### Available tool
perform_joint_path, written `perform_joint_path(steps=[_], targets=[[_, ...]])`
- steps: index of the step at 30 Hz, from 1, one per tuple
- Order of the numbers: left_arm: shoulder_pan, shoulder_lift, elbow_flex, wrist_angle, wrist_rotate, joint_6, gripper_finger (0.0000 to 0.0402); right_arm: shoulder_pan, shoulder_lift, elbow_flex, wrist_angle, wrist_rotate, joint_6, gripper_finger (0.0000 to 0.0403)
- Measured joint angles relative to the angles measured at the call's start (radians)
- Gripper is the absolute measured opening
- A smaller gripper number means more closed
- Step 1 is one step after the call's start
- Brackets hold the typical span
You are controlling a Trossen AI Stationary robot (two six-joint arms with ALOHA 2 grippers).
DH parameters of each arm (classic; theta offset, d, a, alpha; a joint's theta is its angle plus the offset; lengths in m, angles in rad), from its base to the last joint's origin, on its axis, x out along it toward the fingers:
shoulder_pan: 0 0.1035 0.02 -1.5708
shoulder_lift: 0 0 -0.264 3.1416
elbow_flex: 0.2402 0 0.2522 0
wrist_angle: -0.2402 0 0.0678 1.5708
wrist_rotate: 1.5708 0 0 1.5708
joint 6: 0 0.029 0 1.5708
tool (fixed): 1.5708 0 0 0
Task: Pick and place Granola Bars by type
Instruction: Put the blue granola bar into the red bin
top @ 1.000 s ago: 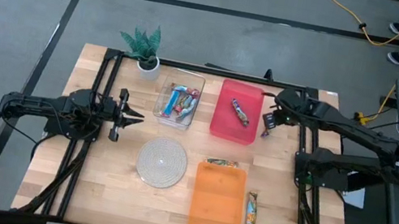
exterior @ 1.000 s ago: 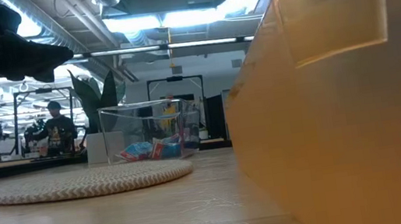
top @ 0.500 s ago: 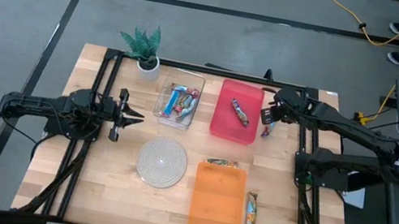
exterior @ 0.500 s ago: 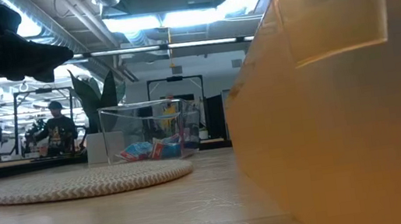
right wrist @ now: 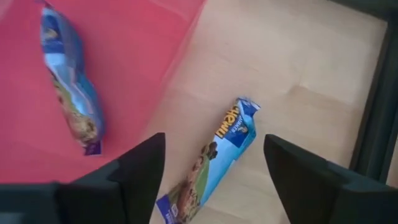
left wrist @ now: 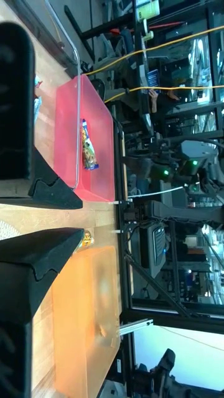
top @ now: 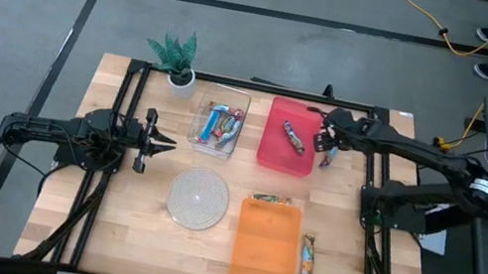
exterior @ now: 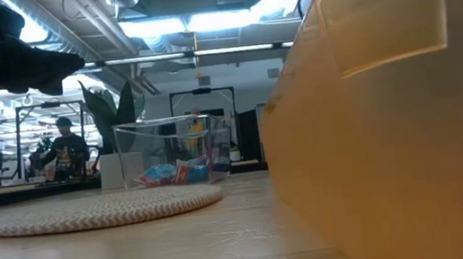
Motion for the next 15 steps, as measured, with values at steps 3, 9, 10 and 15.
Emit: perform_joint_path(steps=[3,9,10,15], targets=[[0.000,0.000,0.000,0.000,0.000,0.000,0.0055,0.000,0.045,0.000,-0.003,0.000,0.000,0.0282],[0.000,0.000,0.000,0.000,0.000,0.000,0.0055,-0.001,0.105,-0.054,0.018,0.009,0.021,0.0280],[0.000,0.000,0.000,0.000,0.000,0.000,0.0055,-0.003,0.109,-0.074,0.031,0.001,0.030,0.0280],[0.000,0.000,0.000,0.000,0.000,0.000,0.0055,-0.005,0.105,-0.159,0.117,-0.067,0.051,0.0282]])
